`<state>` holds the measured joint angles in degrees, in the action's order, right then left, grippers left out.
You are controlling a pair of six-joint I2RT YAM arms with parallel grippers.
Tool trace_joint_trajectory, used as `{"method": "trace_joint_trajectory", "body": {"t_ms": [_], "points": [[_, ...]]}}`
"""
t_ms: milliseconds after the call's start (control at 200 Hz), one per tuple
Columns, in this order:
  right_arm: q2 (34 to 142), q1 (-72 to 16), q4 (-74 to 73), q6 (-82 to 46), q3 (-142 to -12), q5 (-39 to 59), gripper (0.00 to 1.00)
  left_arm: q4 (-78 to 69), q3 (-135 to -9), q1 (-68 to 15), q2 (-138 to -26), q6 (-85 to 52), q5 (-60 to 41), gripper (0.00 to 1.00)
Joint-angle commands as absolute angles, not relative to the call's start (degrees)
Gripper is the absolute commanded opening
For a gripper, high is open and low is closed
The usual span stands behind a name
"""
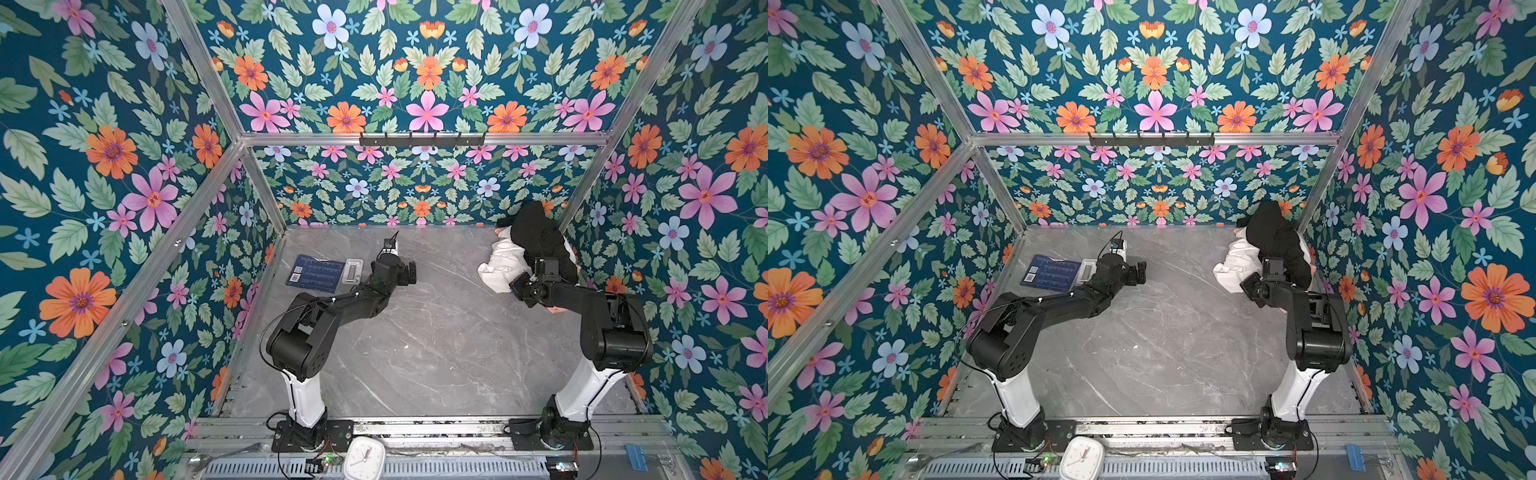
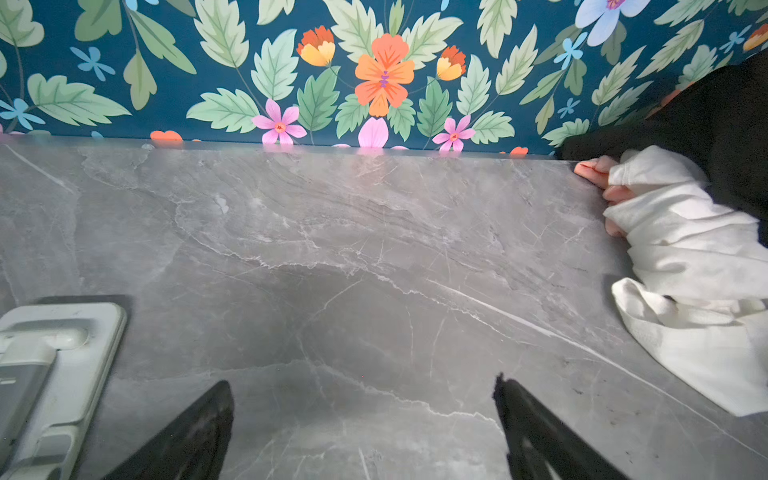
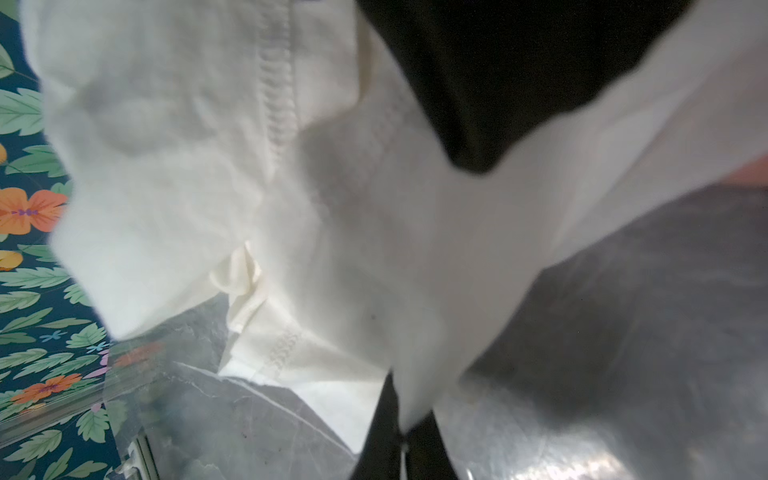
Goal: Pick out a specific cloth from the pile
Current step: 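Grasp the white shirt in the pile with the right gripper while the left arm approaches, then lift the white shirt with the right gripper while the left gripper reaches toward it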
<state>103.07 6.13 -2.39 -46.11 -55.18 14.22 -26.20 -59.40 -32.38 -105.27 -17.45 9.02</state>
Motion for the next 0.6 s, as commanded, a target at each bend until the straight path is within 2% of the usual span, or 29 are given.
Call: {"method": "trace_joint_trajectory", "body": {"t_ms": [0,125,340,595], "points": [[101.60,6.23,-4.52,-44.77,-55.34,14.94,0.00,-26.37,-59.59,-32.50,-105.20,-17.57,9.97,1.00],[98.75,6.17,-5.16,-44.08,-54.43,15.82,0.00,-26.02,-59.54,-32.82,-105.29,-17.77,9.76,1.00],[96.22,5.83,-16.17,-45.12,-49.54,20.08,0.00,-26.50,-59.92,-34.05,-105.95,-17.58,10.32,1.00],[89.95,5.73,-14.66,-40.52,-50.66,18.33,0.00,-26.46,-60.37,-34.72,-105.84,-17.49,10.23,1.00]]}}
